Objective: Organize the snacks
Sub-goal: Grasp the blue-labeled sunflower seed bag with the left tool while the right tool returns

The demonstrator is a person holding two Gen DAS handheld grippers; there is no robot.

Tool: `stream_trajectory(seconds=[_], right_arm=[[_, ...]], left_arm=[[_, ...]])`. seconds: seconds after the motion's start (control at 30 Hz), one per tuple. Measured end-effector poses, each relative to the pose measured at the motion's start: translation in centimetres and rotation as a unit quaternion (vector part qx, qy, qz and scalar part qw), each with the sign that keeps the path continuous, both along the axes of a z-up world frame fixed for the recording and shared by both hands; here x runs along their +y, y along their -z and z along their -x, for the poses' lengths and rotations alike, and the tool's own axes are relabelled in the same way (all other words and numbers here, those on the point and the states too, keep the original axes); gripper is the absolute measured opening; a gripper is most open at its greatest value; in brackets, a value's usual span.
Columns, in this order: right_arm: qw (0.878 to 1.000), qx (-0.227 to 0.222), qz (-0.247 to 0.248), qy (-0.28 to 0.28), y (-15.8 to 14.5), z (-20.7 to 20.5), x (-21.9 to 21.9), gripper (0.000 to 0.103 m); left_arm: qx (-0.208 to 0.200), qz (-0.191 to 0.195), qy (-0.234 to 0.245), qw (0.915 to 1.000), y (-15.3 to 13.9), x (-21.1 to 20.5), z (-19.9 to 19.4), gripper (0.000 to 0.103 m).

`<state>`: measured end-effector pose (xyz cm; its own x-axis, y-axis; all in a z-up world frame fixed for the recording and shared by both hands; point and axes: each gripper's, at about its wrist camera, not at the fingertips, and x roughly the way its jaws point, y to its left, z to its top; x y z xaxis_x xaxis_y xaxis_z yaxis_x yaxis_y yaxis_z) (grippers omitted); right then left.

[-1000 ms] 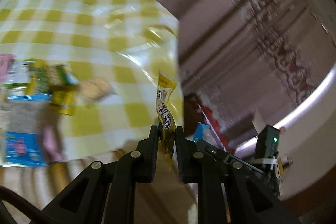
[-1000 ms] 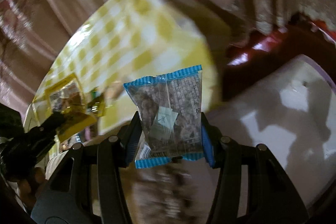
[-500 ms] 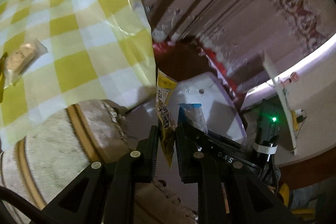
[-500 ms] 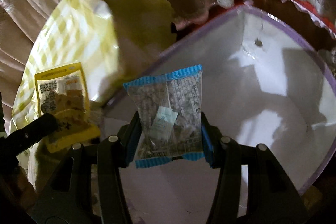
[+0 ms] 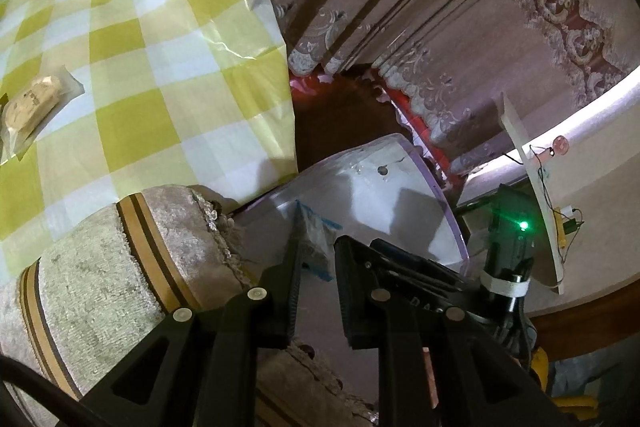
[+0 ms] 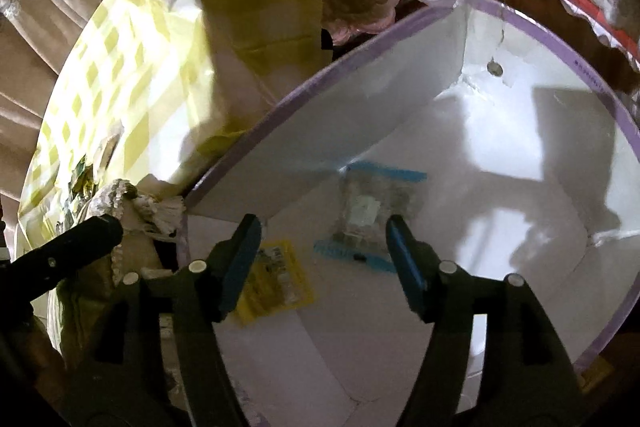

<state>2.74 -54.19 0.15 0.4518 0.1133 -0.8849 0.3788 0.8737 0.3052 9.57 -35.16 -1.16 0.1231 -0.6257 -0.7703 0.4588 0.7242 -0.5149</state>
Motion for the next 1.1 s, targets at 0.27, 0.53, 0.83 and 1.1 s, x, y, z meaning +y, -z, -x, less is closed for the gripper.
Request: stream_trajectory(seconds=[0.27,0.53,0.83,1.1], right_arm=[[0.999,-0.023,0.013,-0.042,-2.7,0.4,2.9,0.070],[0.994,-0.047,0.001,-0.094,-4.5,-0.2,7.8,0.071],[0.983,-0.059,0.015,-0.173,-5.9,-1.8,15.3,0.076],[0.972,-0.065,0.054,-0.221,-6.9,-3.1,21.0,0.084]], left_arm=[[-0.011,0.019,-0.038,0.9990,-1.0,2.9,-0.1,0.026],[-0.035,0.038,-0.094,0.9942,-2.4,8.9,0.1,0.037],[-0.041,0.061,-0.191,0.9789,-2.3,18.5,1.4,0.046],[-0.045,0.064,-0.280,0.9568,-1.8,27.9,3.1,0.048]])
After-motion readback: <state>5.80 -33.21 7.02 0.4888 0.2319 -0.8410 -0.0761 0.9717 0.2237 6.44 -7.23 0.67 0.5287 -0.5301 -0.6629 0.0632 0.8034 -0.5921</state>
